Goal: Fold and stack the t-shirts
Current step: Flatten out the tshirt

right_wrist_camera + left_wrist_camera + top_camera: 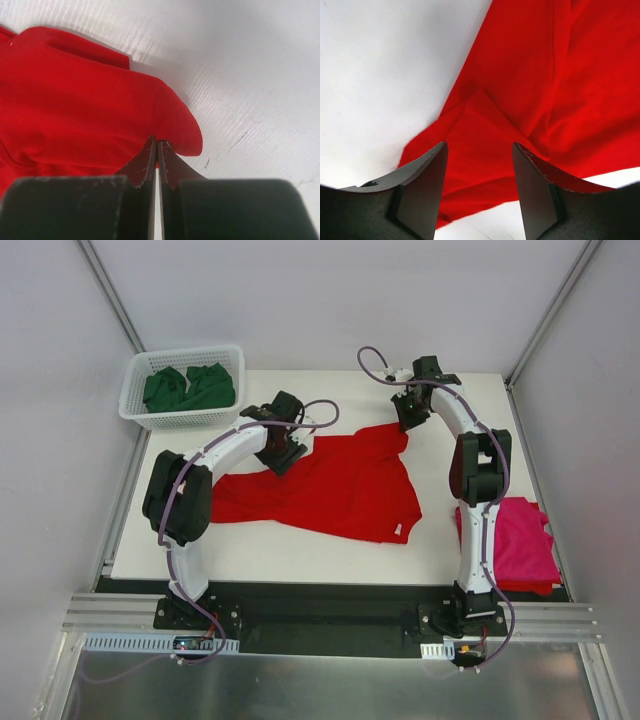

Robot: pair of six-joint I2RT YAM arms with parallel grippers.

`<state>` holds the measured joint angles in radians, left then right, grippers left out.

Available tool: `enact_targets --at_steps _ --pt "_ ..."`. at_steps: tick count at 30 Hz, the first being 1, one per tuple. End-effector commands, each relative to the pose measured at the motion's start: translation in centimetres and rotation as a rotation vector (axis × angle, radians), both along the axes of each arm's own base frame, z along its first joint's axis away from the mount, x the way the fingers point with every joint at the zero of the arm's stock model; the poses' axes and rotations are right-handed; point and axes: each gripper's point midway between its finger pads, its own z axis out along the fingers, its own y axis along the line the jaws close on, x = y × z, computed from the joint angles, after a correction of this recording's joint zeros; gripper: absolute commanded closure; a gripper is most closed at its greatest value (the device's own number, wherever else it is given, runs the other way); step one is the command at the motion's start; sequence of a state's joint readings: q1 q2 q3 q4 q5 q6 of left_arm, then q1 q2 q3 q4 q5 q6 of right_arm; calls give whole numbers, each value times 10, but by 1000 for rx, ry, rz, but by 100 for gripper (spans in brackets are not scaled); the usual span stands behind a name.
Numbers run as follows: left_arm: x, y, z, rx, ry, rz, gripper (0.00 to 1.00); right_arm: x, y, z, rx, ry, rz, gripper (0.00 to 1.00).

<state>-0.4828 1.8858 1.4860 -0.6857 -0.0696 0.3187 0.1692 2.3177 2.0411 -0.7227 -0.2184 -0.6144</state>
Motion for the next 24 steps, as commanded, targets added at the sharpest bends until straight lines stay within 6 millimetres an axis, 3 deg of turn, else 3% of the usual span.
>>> enact_targets --at_steps 1,14,20,24 --pt "-2 5 4 -16 30 142 47 -1 9 35 33 -55 20 99" --pt "-12 -1 -40 -8 188 187 50 -2 10 34 39 -51 24 99" --pt "-4 -3 -34 -14 160 182 53 -1 11 33 43 -49 26 99" --pt "-3 -4 -33 -17 156 181 83 -1 12 32 45 -47 25 99"
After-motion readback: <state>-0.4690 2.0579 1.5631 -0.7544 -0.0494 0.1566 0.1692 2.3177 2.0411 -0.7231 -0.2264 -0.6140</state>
